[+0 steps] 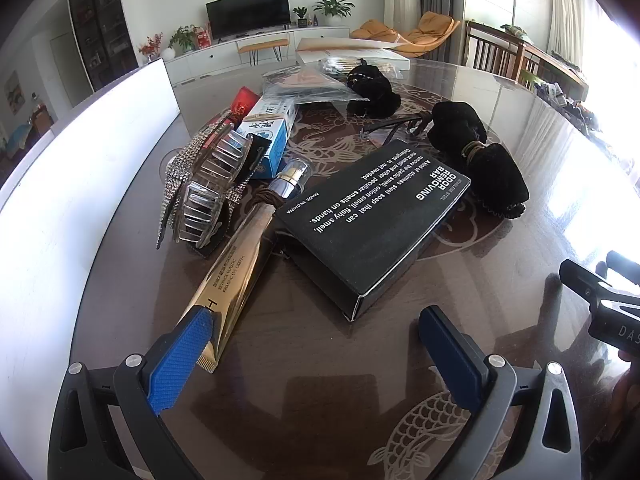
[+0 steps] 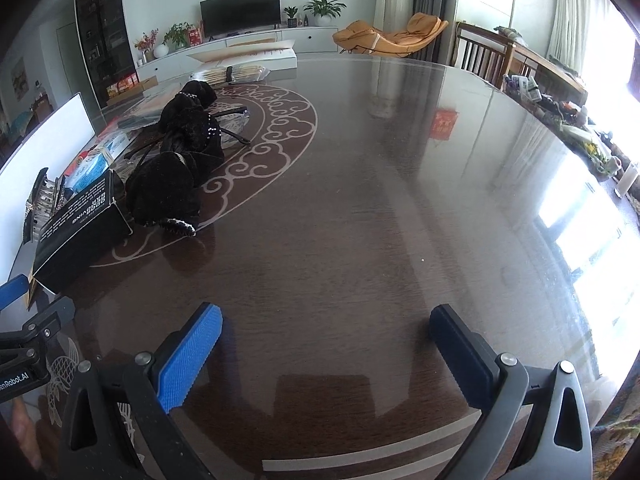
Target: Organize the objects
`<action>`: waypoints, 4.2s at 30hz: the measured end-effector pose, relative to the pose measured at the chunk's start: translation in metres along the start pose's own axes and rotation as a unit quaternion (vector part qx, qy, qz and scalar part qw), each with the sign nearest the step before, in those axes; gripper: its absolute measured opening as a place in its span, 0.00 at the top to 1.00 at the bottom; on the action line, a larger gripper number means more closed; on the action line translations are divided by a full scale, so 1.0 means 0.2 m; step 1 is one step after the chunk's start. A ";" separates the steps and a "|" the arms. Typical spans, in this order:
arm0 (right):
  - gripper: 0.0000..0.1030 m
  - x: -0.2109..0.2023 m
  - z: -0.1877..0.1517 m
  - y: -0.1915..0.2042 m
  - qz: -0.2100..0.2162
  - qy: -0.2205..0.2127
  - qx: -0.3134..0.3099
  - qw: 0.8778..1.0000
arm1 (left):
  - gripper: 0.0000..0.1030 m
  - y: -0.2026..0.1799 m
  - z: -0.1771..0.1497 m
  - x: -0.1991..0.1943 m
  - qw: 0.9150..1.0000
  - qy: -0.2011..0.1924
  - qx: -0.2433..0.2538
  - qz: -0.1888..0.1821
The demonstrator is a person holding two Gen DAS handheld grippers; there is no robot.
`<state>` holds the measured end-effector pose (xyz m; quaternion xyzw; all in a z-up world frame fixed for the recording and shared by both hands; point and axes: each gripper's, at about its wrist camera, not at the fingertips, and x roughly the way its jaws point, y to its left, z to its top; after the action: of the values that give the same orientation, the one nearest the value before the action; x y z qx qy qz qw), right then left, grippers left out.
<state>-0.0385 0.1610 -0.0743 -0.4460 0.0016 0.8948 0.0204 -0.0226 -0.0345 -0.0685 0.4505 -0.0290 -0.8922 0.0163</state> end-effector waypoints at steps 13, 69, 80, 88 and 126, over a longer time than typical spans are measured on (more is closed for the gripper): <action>0.00 0.00 0.00 0.00 -0.001 -0.001 0.000 1.000 | 0.00 0.00 0.01 0.01 1.000 0.000 -0.003 0.002; 0.00 0.00 0.00 0.00 -0.001 -0.002 0.000 1.000 | 0.00 0.00 0.01 0.01 1.000 0.000 -0.004 0.001; 0.00 0.00 0.00 0.00 -0.001 -0.002 0.000 1.000 | 0.00 0.00 0.01 0.01 1.000 0.000 -0.004 0.001; 0.00 0.00 0.00 0.00 -0.001 -0.002 0.000 1.000 | 0.00 0.00 0.01 0.01 1.000 0.000 -0.004 0.001; 0.00 0.00 0.00 0.00 -0.001 -0.002 0.000 1.000 | 0.00 0.25 0.16 0.15 0.997 0.065 -0.038 -0.009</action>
<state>-0.0383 0.1602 -0.0751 -0.4438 0.0013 0.8959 0.0211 -0.0661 -0.0850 -0.0711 0.5067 0.0104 -0.8616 0.0271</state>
